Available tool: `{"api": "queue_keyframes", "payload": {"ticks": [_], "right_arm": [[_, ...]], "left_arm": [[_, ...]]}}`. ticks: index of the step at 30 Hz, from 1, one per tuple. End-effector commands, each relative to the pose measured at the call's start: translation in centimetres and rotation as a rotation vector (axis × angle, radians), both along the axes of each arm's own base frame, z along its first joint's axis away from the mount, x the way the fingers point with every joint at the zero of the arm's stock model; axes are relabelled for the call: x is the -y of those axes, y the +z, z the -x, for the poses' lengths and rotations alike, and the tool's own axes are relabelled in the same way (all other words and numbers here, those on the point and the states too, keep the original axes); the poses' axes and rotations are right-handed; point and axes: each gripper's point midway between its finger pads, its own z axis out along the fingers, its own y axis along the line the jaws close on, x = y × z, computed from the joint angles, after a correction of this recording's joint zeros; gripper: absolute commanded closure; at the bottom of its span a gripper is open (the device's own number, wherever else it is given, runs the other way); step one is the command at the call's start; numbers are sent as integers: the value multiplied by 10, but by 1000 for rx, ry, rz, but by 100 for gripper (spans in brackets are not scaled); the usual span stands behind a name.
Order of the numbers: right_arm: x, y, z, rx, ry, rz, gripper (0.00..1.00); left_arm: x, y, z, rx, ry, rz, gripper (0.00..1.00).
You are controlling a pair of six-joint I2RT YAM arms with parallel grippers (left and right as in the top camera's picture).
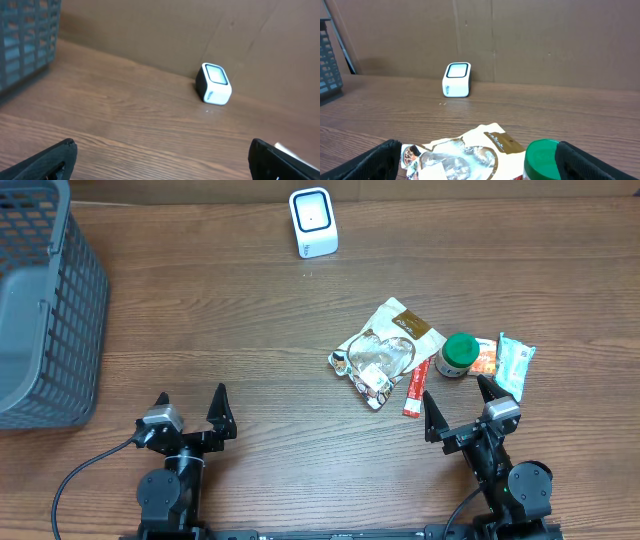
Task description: Scan the item barcode
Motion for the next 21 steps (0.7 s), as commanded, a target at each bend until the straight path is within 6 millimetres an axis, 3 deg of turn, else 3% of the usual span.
{"api": "queue_keyframes", "payload": {"ticks": [1, 8, 21], "right_arm": [[1, -2, 0, 3, -7, -4, 0], [1, -2, 0, 3, -7, -4, 0], [1, -2, 0, 3, -7, -4, 0]], "left_arm": [[2, 1, 0, 8, -24, -185, 0], [2, 1, 0, 7, -34, -317, 0], [2, 1, 0, 8, -37, -317, 0]]}}
